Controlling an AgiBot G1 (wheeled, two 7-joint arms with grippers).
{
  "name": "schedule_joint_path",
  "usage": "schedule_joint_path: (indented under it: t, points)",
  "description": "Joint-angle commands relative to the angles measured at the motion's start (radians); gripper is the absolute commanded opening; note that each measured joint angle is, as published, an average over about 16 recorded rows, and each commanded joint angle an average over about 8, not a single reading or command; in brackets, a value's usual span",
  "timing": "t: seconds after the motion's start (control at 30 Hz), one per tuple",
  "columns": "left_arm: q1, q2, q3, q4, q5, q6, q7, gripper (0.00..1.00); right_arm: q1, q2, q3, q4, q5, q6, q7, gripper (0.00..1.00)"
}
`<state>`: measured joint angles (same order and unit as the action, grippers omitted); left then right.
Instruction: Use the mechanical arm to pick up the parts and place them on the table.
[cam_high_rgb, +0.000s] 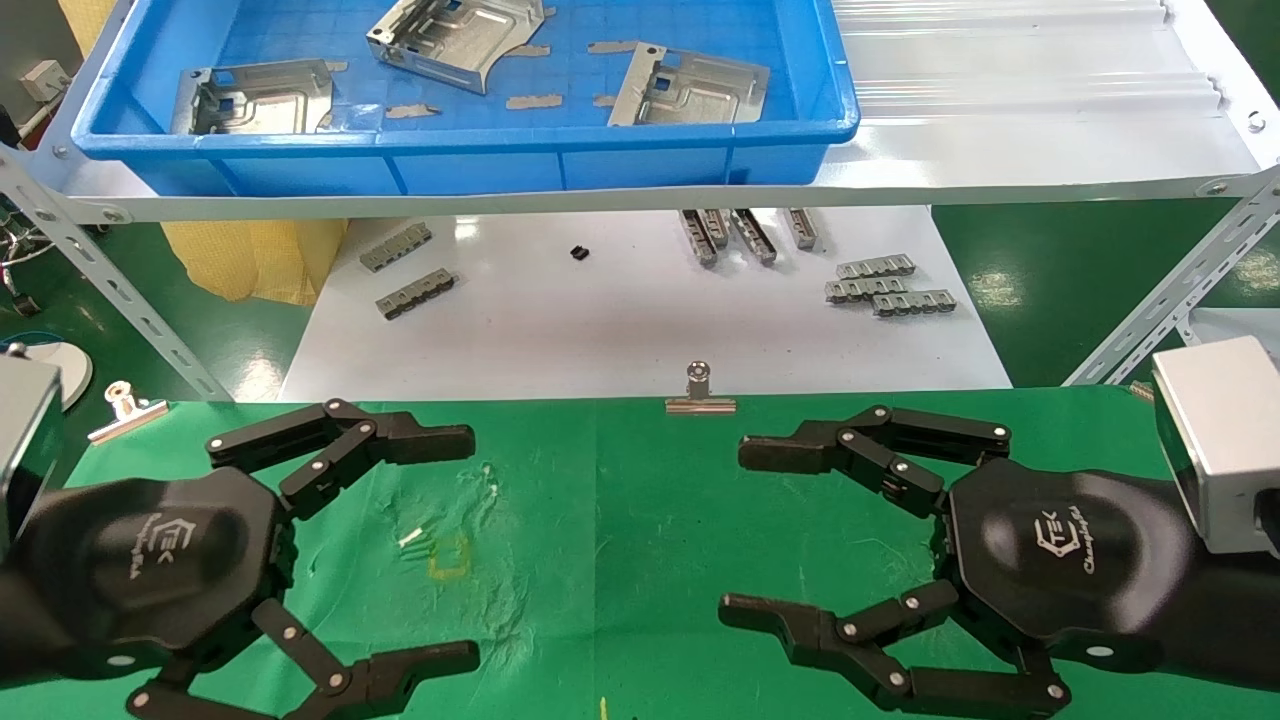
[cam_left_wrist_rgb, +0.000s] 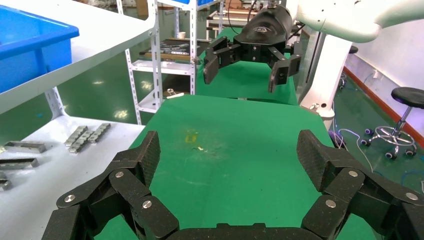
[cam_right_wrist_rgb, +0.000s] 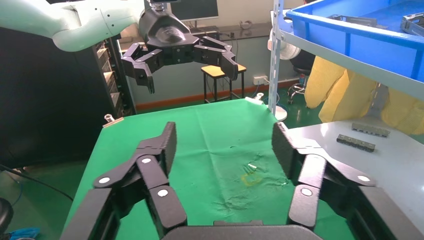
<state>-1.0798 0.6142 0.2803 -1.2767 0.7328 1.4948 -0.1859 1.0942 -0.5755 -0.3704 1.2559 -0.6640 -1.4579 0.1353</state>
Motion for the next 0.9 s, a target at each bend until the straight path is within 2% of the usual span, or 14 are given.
schedule_joint_path:
  t: [0.03,0.7,0.9]
  points:
    - [0.0,0.0,0.0,0.0,0.0,0.0,0.0,1.0,0.0,0.0,0.0,0.0,0.0,0.0,0.0,0.0]
    - [-0.001,0.0,-0.001,-0.001,0.0,-0.001,0.0,1.0,0.0,0.0,0.0,0.0,0.0,0.0,0.0,0.0]
    - [-0.083,0.016,0.001,0.017,0.033,-0.023,-0.006,1.0,0.0,0.0,0.0,0.0,0.0,0.0,0.0,0.0]
